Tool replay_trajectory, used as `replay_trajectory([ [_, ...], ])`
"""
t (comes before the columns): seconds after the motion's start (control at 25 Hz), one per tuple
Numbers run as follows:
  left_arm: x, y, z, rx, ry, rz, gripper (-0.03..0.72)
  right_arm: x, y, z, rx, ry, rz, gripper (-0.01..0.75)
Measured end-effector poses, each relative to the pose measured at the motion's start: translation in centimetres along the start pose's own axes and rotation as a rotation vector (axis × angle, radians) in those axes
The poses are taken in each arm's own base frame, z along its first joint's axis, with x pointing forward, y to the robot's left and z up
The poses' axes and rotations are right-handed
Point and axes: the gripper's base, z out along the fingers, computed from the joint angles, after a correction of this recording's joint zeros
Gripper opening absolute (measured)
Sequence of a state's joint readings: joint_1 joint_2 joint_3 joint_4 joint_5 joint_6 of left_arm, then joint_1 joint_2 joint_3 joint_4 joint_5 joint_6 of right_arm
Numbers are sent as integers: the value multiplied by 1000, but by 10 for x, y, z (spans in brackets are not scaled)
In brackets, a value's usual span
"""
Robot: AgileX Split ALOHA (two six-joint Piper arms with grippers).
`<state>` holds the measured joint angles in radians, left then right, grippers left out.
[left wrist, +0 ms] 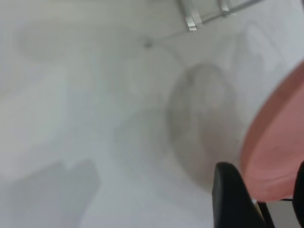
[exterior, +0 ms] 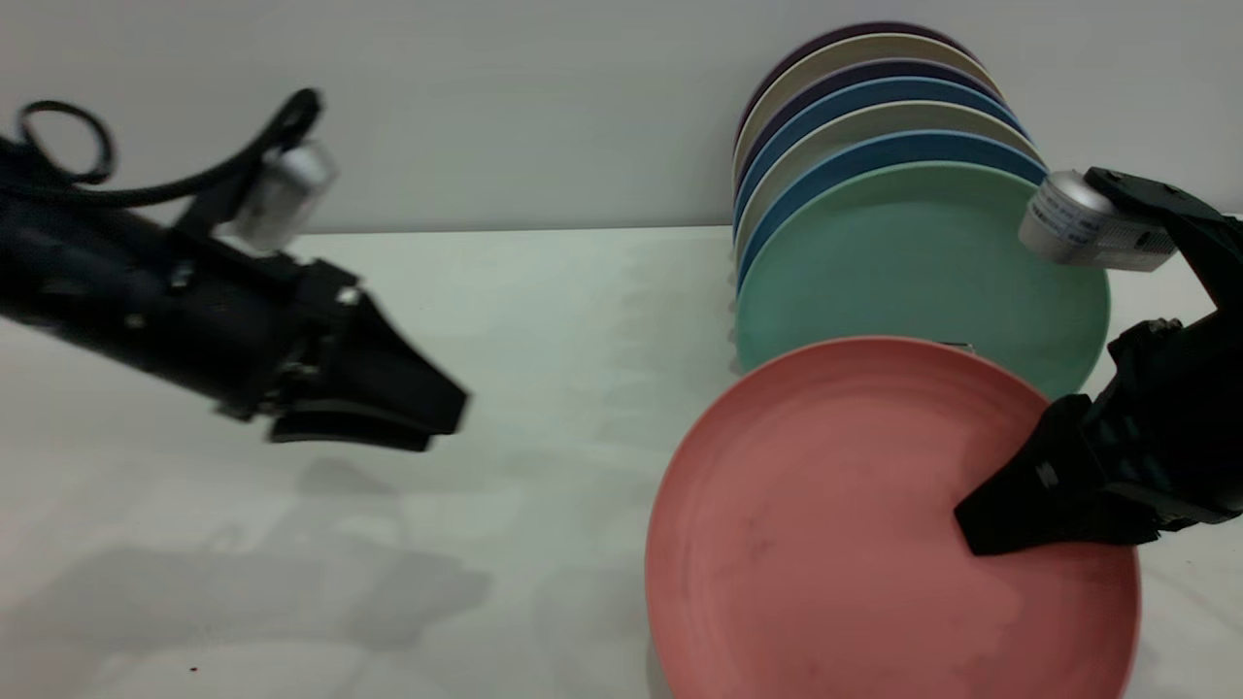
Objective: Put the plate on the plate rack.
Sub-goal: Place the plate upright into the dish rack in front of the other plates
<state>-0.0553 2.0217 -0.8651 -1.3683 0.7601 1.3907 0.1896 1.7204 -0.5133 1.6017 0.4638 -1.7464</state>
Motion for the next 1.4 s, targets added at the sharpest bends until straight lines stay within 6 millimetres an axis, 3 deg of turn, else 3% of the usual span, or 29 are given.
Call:
replay_trajectory([
  [0.28, 5, 31, -28, -101, -10, -114, 356, -12, 5, -21, 64, -75, -246, 113],
  [0.56, 8, 46, -34, -241, -10, -187, 356, -24, 8, -43, 161, -161, -426, 113],
  [0.8, 11, 53, -36, -314, 6, -252, 356, -42, 4, -50, 233, -198, -442, 113],
  [1.04, 14, 54, -36, -334, 42, -241, 356, -67, 2, -59, 294, -224, -572, 113],
  [1.4, 14, 54, -36, -335, 43, -242, 356, -79, 2, -65, 334, -170, -824, 113],
])
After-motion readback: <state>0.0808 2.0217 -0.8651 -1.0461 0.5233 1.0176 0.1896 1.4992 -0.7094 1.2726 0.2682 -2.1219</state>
